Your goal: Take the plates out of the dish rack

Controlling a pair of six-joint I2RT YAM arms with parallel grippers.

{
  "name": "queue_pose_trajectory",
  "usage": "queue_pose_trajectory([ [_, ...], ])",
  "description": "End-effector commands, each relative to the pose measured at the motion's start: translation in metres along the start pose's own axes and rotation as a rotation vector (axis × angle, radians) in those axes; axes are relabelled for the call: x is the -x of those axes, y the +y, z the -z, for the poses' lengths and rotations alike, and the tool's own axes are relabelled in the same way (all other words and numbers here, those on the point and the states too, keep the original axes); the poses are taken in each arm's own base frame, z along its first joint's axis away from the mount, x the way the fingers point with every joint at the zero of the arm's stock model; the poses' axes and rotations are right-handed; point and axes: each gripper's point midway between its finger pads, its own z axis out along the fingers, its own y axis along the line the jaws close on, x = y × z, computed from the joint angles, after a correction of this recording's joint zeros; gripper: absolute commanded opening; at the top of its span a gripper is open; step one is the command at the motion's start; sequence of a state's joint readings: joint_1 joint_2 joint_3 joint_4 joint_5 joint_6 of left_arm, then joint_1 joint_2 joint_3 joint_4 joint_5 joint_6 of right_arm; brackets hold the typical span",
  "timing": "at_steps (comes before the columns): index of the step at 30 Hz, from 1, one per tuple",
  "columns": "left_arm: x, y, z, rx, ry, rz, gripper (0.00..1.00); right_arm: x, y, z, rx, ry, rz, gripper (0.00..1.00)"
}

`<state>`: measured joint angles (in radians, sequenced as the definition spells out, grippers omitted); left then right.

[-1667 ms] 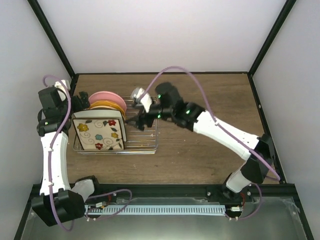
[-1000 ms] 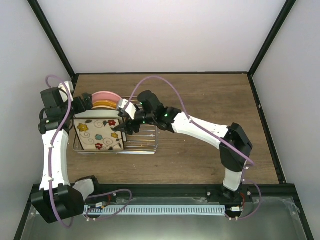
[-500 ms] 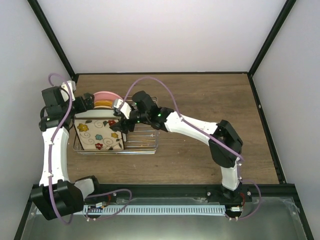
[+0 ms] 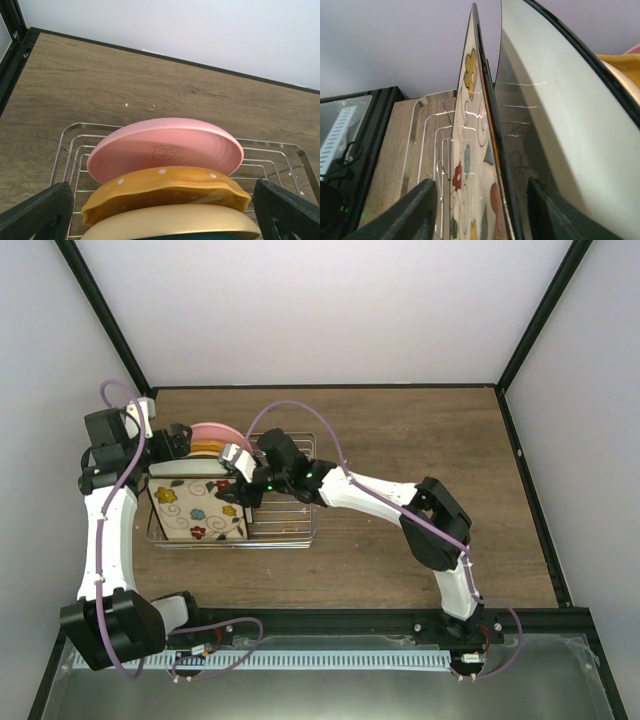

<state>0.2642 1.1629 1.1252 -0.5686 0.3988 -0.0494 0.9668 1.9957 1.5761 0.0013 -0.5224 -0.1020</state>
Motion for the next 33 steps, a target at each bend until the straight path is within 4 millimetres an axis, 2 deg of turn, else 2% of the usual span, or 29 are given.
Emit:
queue_pose_trajectory([
  [1, 0.014, -0.004, 0.003, -0.023, -0.032, -0.030, 1.00, 0.020, -0.003, -0.006, -0.024, -0.057, 0.011, 0.34],
  [5, 0.012, -0.005, 0.002, -0.028, -0.028, -0.031, 1.00, 0.023, -0.002, -0.006, -0.050, -0.066, 0.022, 0.03],
  [6, 0.012, -0.005, 0.003, -0.029, -0.028, -0.030, 1.00, 0.025, -0.001, -0.005, -0.055, -0.069, 0.024, 0.01],
  [12, 0.012, -0.007, 0.002, -0.041, -0.032, -0.011, 1.00, 0.048, 0.009, 0.008, -0.077, -0.112, 0.060, 0.01],
  [17, 0.025, -0.011, 0.006, -0.055, -0.058, 0.003, 1.00, 0.090, 0.018, 0.036, -0.132, -0.183, 0.117, 0.01],
  [19, 0.038, -0.015, 0.012, -0.062, -0.089, 0.001, 1.00, 0.113, 0.022, 0.055, -0.162, -0.223, 0.142, 0.01],
  [22, 0.057, -0.022, 0.021, -0.079, -0.134, 0.004, 1.00, 0.128, 0.025, 0.074, -0.200, -0.241, 0.172, 0.01],
  [33, 0.134, -0.056, 0.061, -0.190, -0.326, 0.029, 1.00, 0.159, 0.041, 0.135, -0.257, -0.270, 0.185, 0.01],
])
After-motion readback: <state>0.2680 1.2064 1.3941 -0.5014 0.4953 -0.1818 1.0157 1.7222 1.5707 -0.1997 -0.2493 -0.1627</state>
